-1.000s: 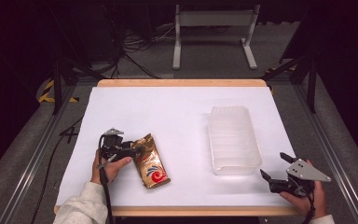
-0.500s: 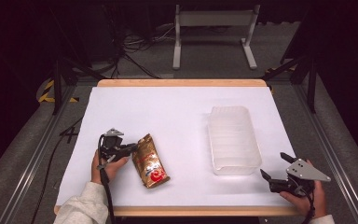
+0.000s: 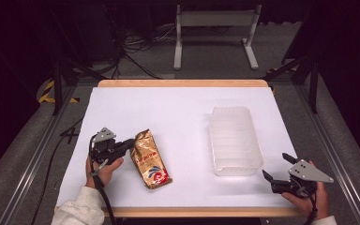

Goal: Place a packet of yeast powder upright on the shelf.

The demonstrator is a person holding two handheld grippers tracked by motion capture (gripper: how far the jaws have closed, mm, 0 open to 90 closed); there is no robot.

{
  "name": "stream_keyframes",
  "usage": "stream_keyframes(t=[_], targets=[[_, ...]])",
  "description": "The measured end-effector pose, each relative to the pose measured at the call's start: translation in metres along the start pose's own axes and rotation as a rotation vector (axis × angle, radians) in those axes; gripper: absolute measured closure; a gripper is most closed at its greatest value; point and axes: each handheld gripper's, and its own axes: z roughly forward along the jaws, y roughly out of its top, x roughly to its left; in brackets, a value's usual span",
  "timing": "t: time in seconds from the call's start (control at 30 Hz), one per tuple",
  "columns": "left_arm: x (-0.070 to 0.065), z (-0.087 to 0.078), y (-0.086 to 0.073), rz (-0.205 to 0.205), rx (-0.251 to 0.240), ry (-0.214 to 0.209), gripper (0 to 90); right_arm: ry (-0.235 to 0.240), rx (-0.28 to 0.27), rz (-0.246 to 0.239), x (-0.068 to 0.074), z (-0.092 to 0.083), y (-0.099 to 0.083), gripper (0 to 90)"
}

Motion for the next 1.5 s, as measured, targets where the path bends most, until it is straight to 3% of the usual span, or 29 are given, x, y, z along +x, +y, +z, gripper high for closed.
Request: stream_keyframes(t=[0.27, 0.87, 1.0, 1.5], targets=[[-0.015, -0.019, 0.01, 0.051, -0.087, -0.016, 87.9, -0.001, -0.004, 0.005, -0.001, -0.001, 0.0, 9.7], [-0.05, -0.043, 0.028, 0.132, -0.211, -0.095, 89.4, -0.005, -0.01, 0.006, -0.001, -0.001, 0.001, 9.6], [-0.055, -0.045, 0.032, 0.162, -0.218, -0.112, 89.6, -0.006, -0.01, 0.007, -0.001, -0.002, 0.001, 9.6], [-0.078, -0.052, 0.043, 0.208, -0.251, -0.172, 89.8, -0.01, -0.011, 0.003, 0.001, -0.002, 0.001, 9.7]])
